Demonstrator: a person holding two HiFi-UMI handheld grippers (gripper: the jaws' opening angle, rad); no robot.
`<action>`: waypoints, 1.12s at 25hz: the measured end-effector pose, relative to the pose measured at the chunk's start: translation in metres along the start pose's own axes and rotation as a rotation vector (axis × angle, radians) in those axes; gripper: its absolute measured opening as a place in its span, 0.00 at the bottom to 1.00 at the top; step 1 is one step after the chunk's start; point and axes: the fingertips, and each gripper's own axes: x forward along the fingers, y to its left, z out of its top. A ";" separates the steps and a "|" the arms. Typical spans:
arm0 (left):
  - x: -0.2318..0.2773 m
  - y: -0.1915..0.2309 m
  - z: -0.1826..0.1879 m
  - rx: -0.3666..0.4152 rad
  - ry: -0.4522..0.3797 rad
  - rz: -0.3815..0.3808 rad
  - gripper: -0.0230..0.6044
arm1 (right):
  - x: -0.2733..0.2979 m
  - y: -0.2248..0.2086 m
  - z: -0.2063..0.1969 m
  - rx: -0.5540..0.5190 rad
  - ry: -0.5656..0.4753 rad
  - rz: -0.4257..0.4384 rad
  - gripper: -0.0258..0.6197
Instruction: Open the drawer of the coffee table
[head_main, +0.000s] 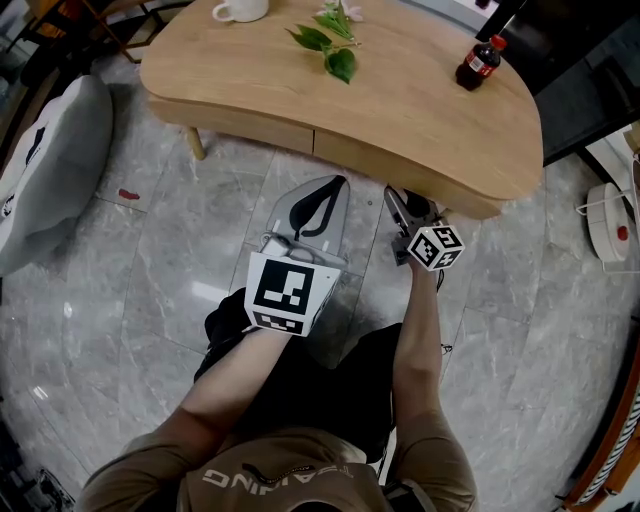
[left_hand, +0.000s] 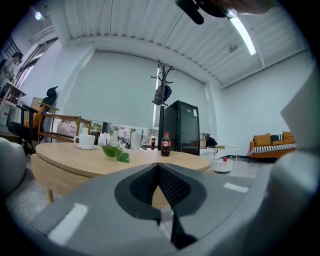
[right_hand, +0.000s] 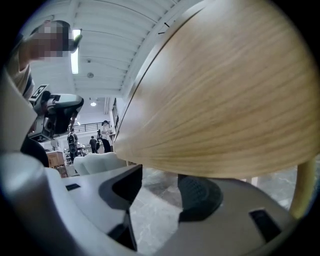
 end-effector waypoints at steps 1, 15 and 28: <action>-0.001 0.001 0.000 -0.003 0.000 0.001 0.04 | -0.001 0.001 0.000 -0.003 0.003 0.006 0.40; -0.004 0.004 0.001 -0.033 0.004 -0.002 0.04 | -0.018 0.013 -0.002 0.055 -0.087 0.006 0.27; -0.005 -0.011 0.002 -0.009 0.002 -0.017 0.04 | -0.059 0.056 -0.020 0.040 -0.079 0.055 0.26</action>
